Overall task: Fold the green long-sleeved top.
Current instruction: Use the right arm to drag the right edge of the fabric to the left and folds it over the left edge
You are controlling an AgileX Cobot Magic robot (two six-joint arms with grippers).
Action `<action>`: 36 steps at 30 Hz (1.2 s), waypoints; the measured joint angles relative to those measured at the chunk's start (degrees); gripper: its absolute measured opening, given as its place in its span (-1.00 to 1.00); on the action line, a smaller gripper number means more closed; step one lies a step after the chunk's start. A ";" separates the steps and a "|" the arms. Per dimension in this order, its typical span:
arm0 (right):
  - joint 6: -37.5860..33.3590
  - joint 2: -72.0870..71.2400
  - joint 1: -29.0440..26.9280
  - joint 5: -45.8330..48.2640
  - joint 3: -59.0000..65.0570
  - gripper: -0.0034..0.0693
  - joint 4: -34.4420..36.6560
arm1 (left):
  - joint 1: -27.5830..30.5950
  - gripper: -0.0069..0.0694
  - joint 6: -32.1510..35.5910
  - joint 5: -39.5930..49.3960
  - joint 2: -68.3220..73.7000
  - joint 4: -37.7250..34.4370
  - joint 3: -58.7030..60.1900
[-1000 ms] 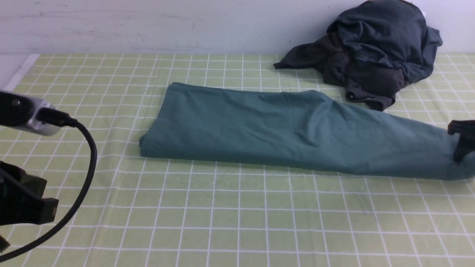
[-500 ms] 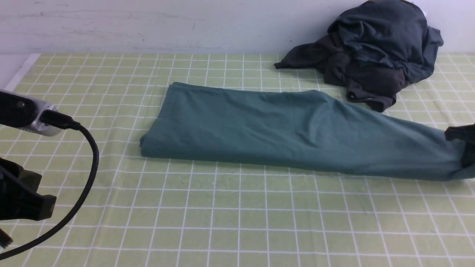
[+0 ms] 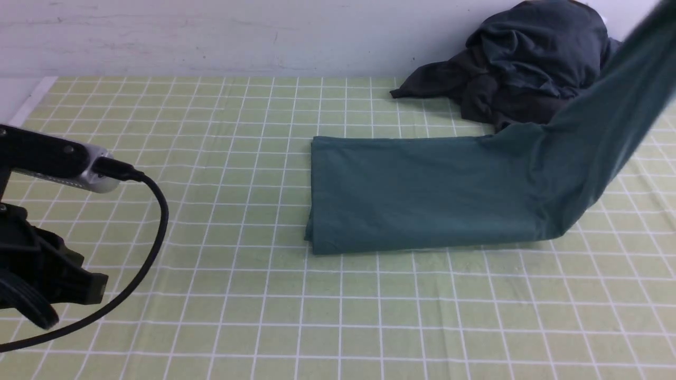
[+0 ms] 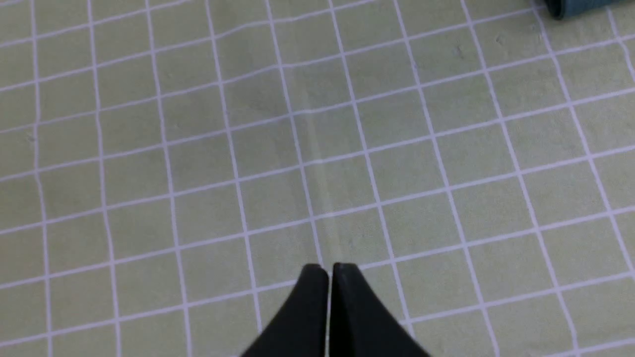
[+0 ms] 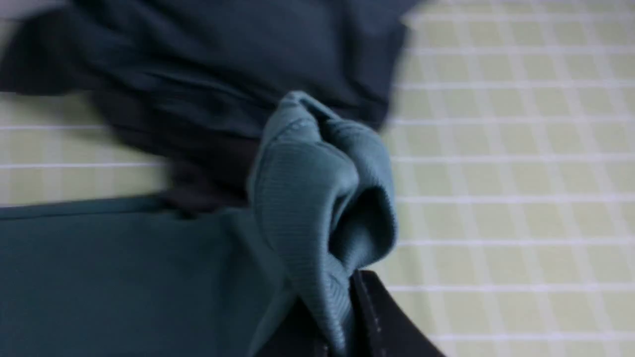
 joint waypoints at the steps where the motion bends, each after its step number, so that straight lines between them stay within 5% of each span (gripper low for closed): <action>1: -0.26 0.23 3.83 0.22 -0.20 -0.85 3.17 | 0.00 -0.83 0.00 0.00 0.51 -0.43 0.00; 7: -2.54 6.36 19.23 -1.48 -0.33 -0.85 9.32 | 0.00 -0.83 0.00 0.28 0.88 -0.43 0.00; 13: -3.03 17.41 28.88 -6.66 -0.27 -0.77 9.88 | 0.00 -0.83 0.00 1.04 0.88 -0.43 0.00; 16: -3.09 20.15 30.85 -9.24 -0.21 -0.62 10.10 | 0.00 -0.83 0.00 1.09 0.88 -0.43 0.00; 20: -3.34 20.69 32.32 -10.76 -0.67 -0.16 10.46 | 0.00 -0.83 0.00 1.28 0.88 -0.43 0.00; 25: -3.52 19.52 31.90 -6.98 -5.14 0.08 6.82 | 0.00 -0.83 0.00 1.46 0.00 -0.43 0.00; 30: -3.52 18.93 31.58 -1.70 -6.52 -0.05 3.24 | 0.00 -0.83 0.06 -0.04 -4.04 -0.43 0.00; 36: -3.68 25.45 31.74 -0.90 -6.63 -0.65 8.99 | 0.00 -0.83 0.71 -6.16 -14.37 1.07 0.67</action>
